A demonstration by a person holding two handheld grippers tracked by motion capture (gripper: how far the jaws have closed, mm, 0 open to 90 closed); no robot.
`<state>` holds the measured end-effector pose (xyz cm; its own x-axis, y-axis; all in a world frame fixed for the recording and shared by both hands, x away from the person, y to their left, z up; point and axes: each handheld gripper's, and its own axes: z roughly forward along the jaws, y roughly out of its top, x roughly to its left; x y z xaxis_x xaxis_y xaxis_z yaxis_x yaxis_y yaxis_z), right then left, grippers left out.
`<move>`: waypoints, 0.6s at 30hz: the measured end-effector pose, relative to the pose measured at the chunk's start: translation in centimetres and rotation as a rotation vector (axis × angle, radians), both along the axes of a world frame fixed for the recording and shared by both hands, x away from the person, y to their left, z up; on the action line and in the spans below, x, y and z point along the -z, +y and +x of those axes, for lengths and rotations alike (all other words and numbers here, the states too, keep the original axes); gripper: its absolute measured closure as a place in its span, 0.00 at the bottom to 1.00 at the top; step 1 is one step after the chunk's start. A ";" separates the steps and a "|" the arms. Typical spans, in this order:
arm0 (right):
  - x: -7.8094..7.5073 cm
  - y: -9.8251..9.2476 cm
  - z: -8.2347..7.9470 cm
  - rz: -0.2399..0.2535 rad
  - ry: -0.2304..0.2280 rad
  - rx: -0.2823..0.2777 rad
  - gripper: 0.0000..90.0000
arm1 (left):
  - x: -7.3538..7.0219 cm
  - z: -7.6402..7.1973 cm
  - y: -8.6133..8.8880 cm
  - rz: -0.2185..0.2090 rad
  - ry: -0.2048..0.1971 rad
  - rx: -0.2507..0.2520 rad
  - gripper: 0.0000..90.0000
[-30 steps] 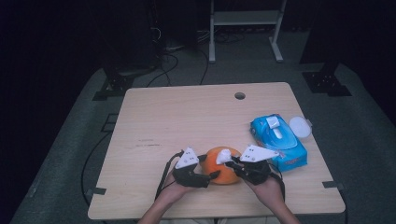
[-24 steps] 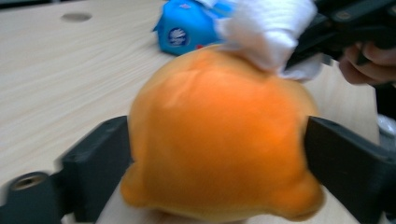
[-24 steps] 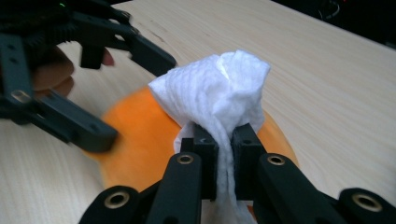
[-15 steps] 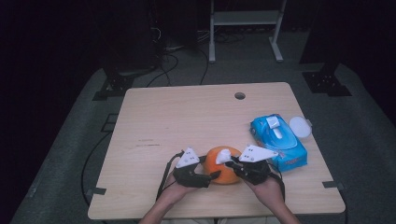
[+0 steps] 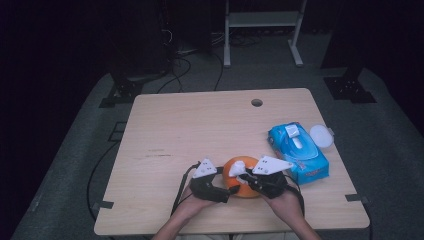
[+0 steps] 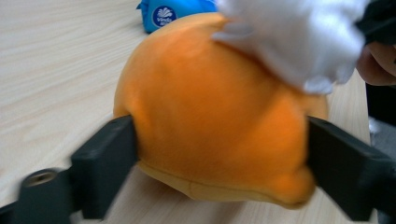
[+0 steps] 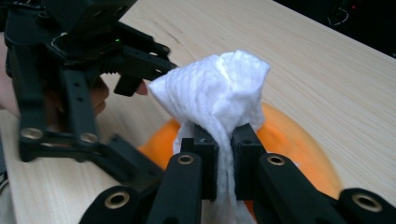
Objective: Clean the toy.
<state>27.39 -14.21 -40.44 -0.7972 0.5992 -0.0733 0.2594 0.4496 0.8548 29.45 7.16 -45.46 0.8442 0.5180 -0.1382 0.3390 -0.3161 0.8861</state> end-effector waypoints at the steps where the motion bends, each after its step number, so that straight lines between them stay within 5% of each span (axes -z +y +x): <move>1: 0.0 0.4 -0.2 0.010 0.006 -0.021 0.92 | -0.2 -0.3 -0.2 0.016 -0.030 0.004 0.25; 5: 0.0 1.7 -0.7 -0.044 -0.010 -0.066 0.92 | -0.4 -1.3 -0.9 0.083 -0.094 0.020 0.30; 9: -0.5 -0.7 0.2 -0.031 -0.014 0.020 0.92 | 0.2 -1.1 -0.4 0.082 -0.068 0.019 0.33; 12: -0.1 -3.1 0.8 0.012 0.031 0.084 0.92 | -0.1 -0.9 -0.2 0.048 -0.066 0.024 0.26; 15: 0.3 -3.1 0.7 0.042 0.045 0.054 0.92 | -0.7 -0.9 -0.6 -0.022 -0.120 0.012 0.11; 16: 0.4 -2.7 0.6 0.063 0.059 0.024 0.92 | -0.8 -0.9 -0.8 -0.018 -0.128 0.018 0.12; 18: 0.6 -1.5 0.4 0.043 0.054 -0.010 0.92 | -0.3 -1.0 -1.2 0.053 -0.141 0.012 0.15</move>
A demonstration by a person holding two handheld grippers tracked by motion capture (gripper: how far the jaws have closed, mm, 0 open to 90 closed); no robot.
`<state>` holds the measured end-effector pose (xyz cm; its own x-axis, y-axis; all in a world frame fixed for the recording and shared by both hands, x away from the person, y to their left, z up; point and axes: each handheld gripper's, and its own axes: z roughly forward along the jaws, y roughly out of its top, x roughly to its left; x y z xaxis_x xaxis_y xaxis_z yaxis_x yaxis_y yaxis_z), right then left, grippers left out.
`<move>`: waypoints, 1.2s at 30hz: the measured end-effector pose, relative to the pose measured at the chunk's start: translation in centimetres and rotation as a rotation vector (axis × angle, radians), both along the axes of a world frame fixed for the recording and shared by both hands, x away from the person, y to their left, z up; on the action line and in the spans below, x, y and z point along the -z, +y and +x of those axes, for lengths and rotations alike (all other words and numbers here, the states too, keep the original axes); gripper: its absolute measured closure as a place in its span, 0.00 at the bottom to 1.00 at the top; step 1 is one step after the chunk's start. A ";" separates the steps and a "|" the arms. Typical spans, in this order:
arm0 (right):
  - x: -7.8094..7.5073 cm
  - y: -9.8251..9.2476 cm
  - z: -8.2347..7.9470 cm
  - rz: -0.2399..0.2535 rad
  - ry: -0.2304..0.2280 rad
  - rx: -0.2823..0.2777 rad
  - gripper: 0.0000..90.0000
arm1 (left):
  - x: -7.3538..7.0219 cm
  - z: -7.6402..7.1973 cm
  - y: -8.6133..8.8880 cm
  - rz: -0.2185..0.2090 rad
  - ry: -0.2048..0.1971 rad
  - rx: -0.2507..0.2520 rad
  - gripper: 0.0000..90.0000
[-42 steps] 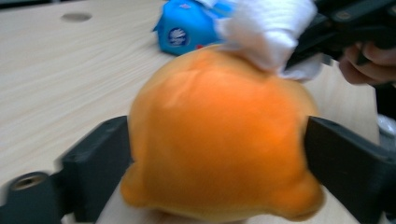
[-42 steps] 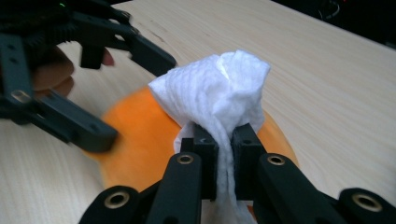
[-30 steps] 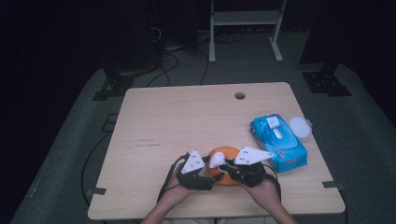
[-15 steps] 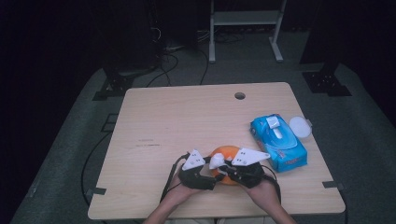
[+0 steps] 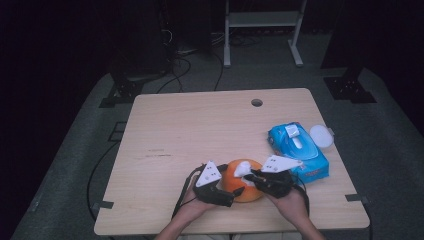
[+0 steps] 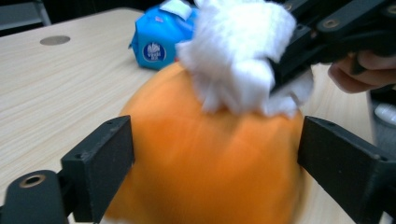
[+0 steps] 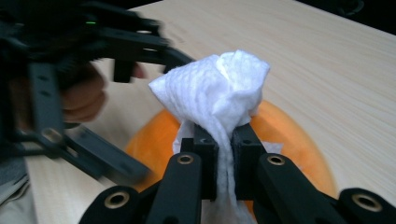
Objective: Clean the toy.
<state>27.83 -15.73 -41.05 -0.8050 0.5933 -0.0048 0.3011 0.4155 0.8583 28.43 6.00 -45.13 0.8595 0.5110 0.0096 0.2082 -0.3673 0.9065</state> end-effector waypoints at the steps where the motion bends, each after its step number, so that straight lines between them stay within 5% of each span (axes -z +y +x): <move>1: 0.0 0.3 0.0 -0.014 -0.003 -0.003 0.92 | 0.2 0.0 0.2 0.001 0.006 -0.002 0.17; 7: 0.5 -2.3 0.8 0.011 0.032 0.075 0.92 | 0.7 0.9 1.4 -0.009 0.082 -0.036 0.25; 9: 0.7 -3.0 0.9 0.021 0.044 0.096 0.92 | 0.5 0.8 1.3 -0.015 0.061 -0.030 0.24; 13: 0.4 -2.2 0.2 0.037 0.026 0.080 0.92 | 0.0 0.6 0.7 -0.060 -0.048 -0.002 0.11; 17: 0.2 -1.5 0.0 0.022 -0.003 0.046 0.92 | 0.4 0.9 0.9 -0.020 0.001 -0.027 0.24; 23: 1.3 -4.5 1.4 0.021 0.076 0.177 0.92 | 0.9 1.6 1.9 -0.046 0.070 -0.066 0.27; 29: 0.5 -3.1 0.2 0.033 0.036 0.106 0.92 | 1.0 1.7 2.4 -0.046 0.088 -0.076 0.27; 36: 2.6 -4.8 1.8 0.055 0.143 0.194 0.92 | 1.1 1.8 2.5 -0.053 0.100 -0.075 0.27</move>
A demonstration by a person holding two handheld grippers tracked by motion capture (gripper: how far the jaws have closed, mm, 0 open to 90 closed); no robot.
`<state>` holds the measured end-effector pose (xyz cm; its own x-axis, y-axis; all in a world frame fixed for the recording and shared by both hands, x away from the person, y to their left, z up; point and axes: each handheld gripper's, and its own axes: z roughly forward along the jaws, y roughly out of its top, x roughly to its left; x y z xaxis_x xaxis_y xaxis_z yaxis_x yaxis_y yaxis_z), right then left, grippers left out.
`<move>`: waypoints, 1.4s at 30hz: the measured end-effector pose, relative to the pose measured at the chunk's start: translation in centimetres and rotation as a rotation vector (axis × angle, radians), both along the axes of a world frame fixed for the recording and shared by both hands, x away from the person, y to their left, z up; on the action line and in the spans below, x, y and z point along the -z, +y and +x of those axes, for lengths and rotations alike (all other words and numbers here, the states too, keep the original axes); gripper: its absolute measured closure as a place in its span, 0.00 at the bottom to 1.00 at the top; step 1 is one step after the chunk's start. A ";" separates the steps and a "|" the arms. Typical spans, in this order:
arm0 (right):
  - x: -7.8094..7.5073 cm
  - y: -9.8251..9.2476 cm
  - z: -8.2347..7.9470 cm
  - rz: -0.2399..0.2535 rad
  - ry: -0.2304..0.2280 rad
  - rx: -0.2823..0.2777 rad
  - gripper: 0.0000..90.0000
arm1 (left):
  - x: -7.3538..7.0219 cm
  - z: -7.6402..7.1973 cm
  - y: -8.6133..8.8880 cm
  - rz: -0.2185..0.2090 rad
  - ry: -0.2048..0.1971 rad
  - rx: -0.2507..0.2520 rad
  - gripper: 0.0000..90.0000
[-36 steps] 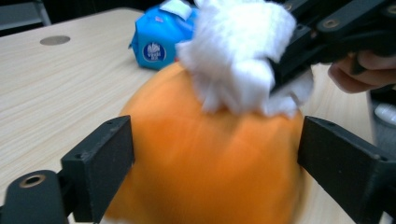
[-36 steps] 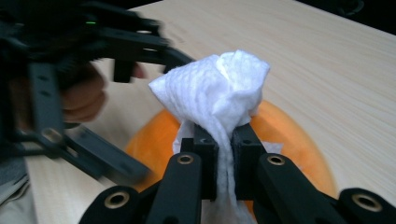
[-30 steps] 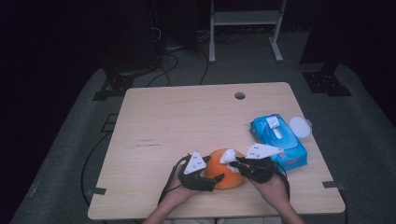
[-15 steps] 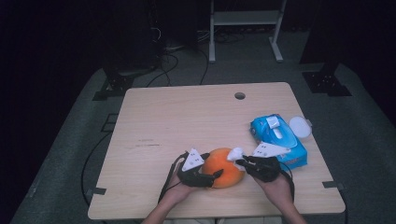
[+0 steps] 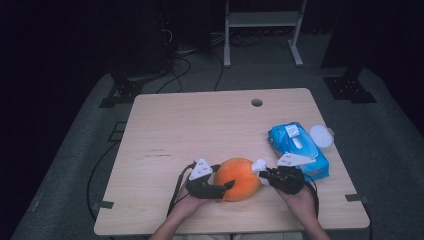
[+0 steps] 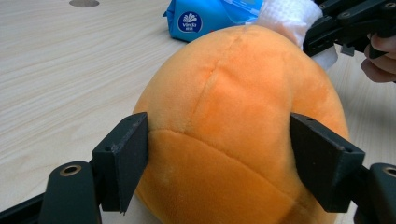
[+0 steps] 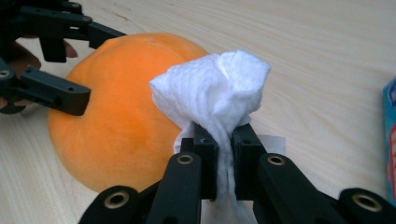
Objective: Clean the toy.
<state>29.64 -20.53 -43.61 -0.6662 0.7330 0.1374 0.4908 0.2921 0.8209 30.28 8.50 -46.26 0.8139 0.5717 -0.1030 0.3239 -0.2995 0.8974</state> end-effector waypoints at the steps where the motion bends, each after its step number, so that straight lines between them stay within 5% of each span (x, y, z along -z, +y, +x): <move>1: -0.3 0.1 -0.2 0.001 -0.010 -0.004 0.92 | 0.0 0.0 0.0 0.002 0.001 0.000 0.27; 6: -1.6 1.1 -1.0 0.024 -0.061 -0.052 0.92 | 0.1 -0.1 0.1 -0.005 -0.005 0.004 0.27; 10: 0.3 -0.1 0.3 -0.012 -0.014 0.012 0.92 | 0.0 -0.3 -0.1 0.011 -0.021 0.011 0.27; 12: 0.9 -0.7 0.7 0.010 0.026 0.033 0.92 | 0.0 -0.4 -0.1 0.019 -0.026 0.014 0.26; 19: -1.3 0.8 -0.6 0.050 -0.064 -0.034 0.92 | -0.1 -0.7 -0.4 0.041 -0.048 0.025 0.26; 24: 0.1 -0.1 0.3 0.053 -0.003 0.013 0.92 | -0.2 -1.4 -1.2 0.067 -0.075 0.037 0.26; 30: -1.9 1.3 -0.8 0.063 -0.083 -0.052 0.92 | -0.4 -2.2 -2.0 0.103 -0.132 0.068 0.26; 33: -1.1 1.2 -0.4 0.047 -0.064 -0.047 0.92 | -0.5 -2.1 -1.9 0.069 -0.115 0.075 0.22; 35: -0.9 1.0 -0.3 0.068 -0.042 -0.029 0.92 | -0.5 -2.3 -2.2 0.086 -0.129 0.072 0.22; 38: -1.6 2.3 -1.4 0.018 -0.099 -0.054 0.92 | -0.5 -2.7 -2.4 0.127 -0.158 0.072 0.22; 42: -2.0 3.3 -2.0 0.027 -0.131 -0.112 0.92 | -0.5 -2.9 -2.4 0.130 -0.163 0.068 0.23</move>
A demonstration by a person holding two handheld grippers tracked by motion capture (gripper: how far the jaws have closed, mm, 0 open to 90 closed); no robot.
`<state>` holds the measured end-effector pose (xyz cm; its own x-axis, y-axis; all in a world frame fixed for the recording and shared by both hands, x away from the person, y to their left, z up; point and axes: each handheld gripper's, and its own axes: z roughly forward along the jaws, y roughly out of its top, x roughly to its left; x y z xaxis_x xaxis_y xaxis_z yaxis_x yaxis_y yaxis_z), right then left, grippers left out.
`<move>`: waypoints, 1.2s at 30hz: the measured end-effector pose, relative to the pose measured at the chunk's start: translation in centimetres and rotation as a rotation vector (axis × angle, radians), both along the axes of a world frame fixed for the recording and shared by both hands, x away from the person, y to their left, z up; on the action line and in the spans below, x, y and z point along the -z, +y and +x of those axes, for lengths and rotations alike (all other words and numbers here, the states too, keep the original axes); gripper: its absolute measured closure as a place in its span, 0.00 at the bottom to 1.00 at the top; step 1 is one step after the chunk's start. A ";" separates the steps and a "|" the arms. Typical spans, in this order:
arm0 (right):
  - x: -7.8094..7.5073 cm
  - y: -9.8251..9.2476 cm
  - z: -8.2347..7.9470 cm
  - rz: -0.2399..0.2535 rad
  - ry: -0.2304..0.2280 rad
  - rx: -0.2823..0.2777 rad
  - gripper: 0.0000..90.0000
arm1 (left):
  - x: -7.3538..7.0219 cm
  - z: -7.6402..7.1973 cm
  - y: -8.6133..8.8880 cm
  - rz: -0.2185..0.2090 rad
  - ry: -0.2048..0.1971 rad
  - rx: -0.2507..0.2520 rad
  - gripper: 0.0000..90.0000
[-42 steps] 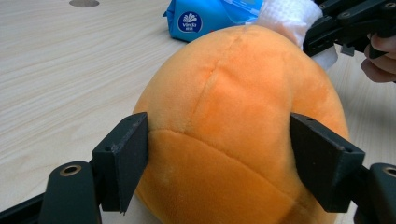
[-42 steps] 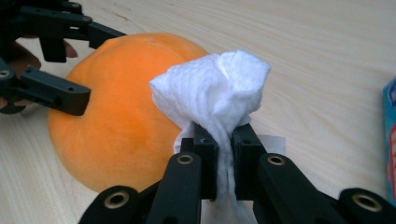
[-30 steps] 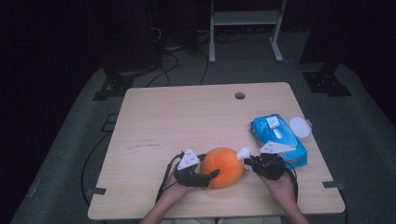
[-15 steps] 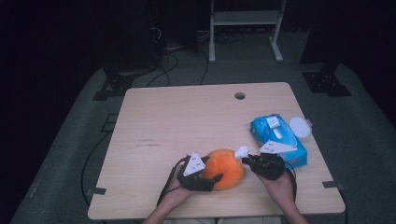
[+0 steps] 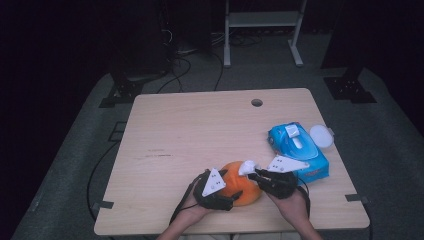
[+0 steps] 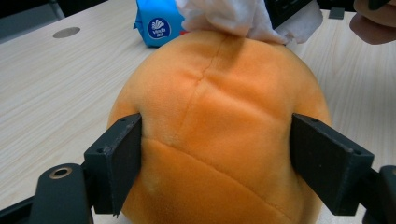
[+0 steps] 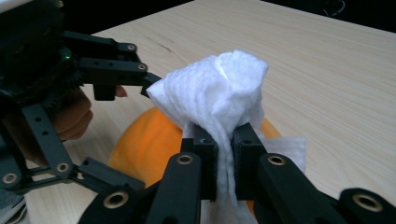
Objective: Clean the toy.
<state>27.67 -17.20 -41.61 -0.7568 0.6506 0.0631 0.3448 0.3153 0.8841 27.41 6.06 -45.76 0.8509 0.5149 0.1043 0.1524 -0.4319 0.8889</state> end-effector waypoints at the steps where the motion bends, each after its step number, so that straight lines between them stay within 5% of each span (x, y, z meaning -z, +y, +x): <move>1: 0.1 0.0 0.1 -0.008 -0.004 0.000 0.92 | 0.0 0.1 0.1 -0.002 0.000 0.004 0.22; 5: 0.5 -0.9 0.7 -0.020 0.013 0.018 0.92 | -0.3 1.0 0.8 -0.073 0.039 0.009 0.16; 8: 0.6 -1.7 1.1 -0.016 0.031 0.055 0.92 | 0.1 1.6 1.0 -0.108 0.109 -0.001 0.14; 15: -0.5 0.9 -0.2 -0.056 -0.027 -0.024 0.92 | -0.5 0.1 -0.2 -0.010 0.030 0.003 0.22; 22: 0.3 -0.8 0.9 -0.015 0.033 0.005 0.92 | -0.4 1.3 0.9 -0.108 0.121 0.002 0.15; 29: 0.4 -1.9 1.5 -0.015 0.044 0.023 0.92 | -0.8 0.5 0.6 -0.082 0.087 0.077 0.22; 33: 0.5 -2.6 1.7 -0.018 0.046 0.041 0.92 | -0.6 1.2 0.9 -0.099 0.113 0.017 0.11; 36: 0.5 -3.0 1.9 -0.020 0.050 0.056 0.92 | 0.0 1.9 1.0 -0.146 0.194 -0.007 0.09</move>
<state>29.58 -20.23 -42.08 -0.7156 0.6931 0.0866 0.4058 0.3117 0.8592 29.29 7.03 -45.76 0.8440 0.5188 -0.1365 0.3286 -0.2989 0.8959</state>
